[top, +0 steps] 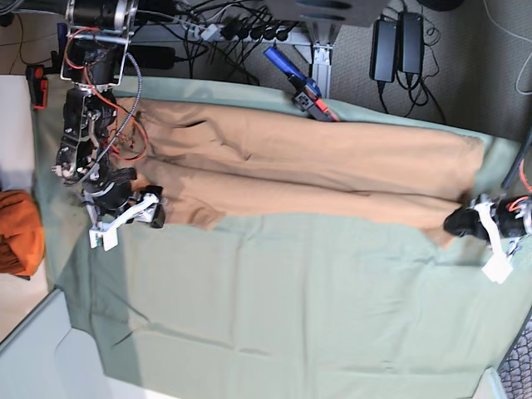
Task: Fold the T-shirt properly
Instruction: 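Pull the collar end of the folded strip straight with the right gripper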
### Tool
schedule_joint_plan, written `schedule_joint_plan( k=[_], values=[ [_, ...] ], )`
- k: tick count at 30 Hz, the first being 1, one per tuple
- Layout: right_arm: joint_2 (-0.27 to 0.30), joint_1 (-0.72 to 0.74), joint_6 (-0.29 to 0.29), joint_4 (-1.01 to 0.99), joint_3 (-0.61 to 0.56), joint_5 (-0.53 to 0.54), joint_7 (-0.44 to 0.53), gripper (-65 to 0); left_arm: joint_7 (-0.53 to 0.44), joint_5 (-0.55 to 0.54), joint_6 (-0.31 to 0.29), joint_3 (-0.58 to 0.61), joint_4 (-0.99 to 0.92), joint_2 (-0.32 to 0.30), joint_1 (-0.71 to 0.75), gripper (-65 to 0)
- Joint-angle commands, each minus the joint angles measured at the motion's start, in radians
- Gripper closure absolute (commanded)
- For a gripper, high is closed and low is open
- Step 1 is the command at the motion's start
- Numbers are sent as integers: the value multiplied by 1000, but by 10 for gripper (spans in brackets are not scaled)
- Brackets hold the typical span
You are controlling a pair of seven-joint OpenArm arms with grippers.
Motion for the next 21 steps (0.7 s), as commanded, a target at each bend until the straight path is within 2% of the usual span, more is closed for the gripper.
schedule_joint_plan(
  k=[1, 6, 7, 9, 12, 13, 21],
  values=[
    [18, 10, 94, 34, -1, 13, 7, -399, -18, -16, -16, -8, 16, -19, -19, 0],
    [18, -51, 94, 102, -2, 14, -6, -396, -22, -17, -16, -8, 16, -19, -19, 0],
    [18, -61, 94, 113, -2, 21, -6, -370, -24, -17, -16, -8, 16, -19, -19, 0],
    [18, -83, 94, 129, -2, 24, -6, -251, -27, -17, -16, -8, 16, -19, -19, 0],
    [18, -104, 94, 153, -1, 24, -2, -20, -29, -16, -16, -8, 16, -19, -19, 0],
    [18, -105, 93, 157, -1, 24, 0, 0, -29, -16, -16, -8, 16, -19, -19, 0],
    [18, -106, 94, 210, 0, 24, 11, 0, -14, -17, -16, -9, 20, -20, -22, 0]
  ],
)
